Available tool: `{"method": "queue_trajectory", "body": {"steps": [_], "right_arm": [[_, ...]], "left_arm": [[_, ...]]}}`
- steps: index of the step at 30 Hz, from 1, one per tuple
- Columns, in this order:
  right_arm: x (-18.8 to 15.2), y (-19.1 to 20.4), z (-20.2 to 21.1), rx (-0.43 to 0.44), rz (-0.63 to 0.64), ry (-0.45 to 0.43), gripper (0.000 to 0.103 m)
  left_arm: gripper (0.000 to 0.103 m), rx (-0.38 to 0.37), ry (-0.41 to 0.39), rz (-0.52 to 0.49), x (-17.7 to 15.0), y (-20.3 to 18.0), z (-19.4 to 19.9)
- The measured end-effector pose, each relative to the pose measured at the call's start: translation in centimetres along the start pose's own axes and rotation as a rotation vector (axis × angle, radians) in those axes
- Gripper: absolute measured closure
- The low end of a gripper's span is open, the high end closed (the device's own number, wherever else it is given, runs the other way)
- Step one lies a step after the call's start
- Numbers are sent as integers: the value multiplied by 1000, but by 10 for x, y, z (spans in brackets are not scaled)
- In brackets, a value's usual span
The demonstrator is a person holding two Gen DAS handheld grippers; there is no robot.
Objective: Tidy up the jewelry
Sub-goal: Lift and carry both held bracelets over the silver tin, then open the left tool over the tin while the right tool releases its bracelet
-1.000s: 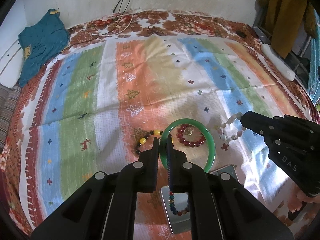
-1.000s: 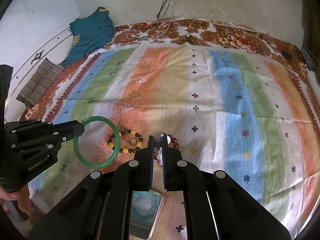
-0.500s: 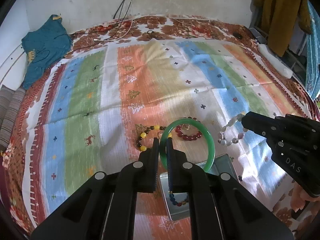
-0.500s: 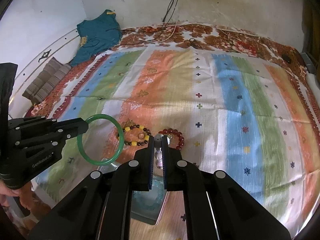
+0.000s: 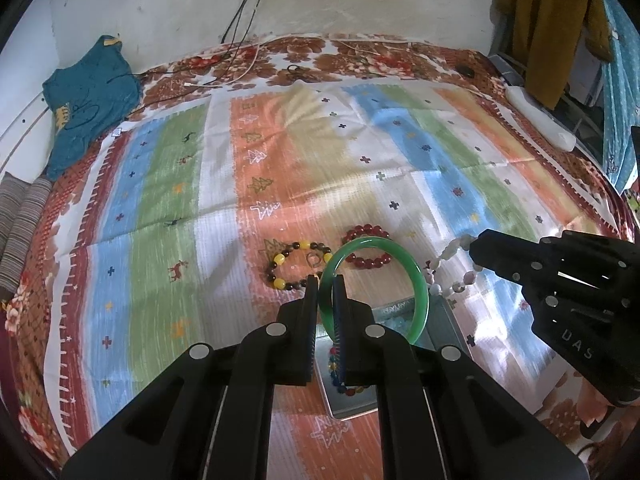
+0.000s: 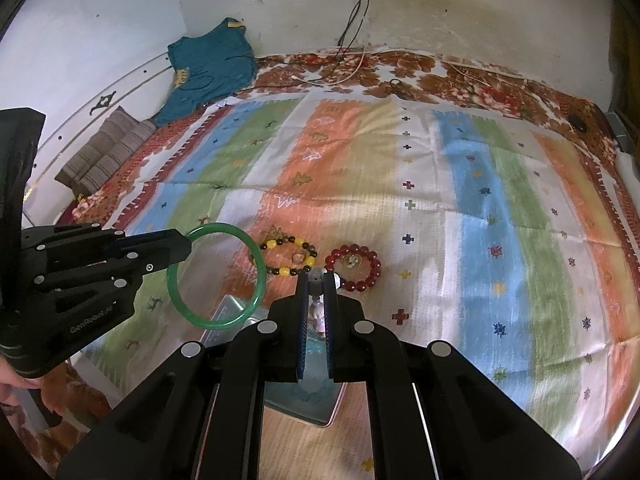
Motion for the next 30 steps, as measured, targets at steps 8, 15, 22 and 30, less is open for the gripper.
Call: {"method": "queue_trajectory", "body": {"steps": [8, 15, 22, 30], "right_arm": [[-7, 1, 2, 3, 3, 6, 95], [-13, 1, 3, 12, -2, 12, 95], [-23, -3, 2, 18, -17, 46, 95], [-20, -17, -2, -40, -53, 50, 76]], "left_arm": [[96, 1, 3, -2, -3, -3, 1], [96, 0, 4, -4, -7, -6, 4], [96, 0, 15, -3, -18, -9, 6], [82, 9, 72, 11, -22, -2, -6]]}}
Point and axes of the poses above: each gripper's, at about its wrist camera, not at the fingertips, and z roughly against the way its jaws point, y to its left, x to its top, the point moved 9 cm from there along -z, roughly the way its jaws point, and after that the axes turned 15 degrees about -z, right-handed, at the moved point
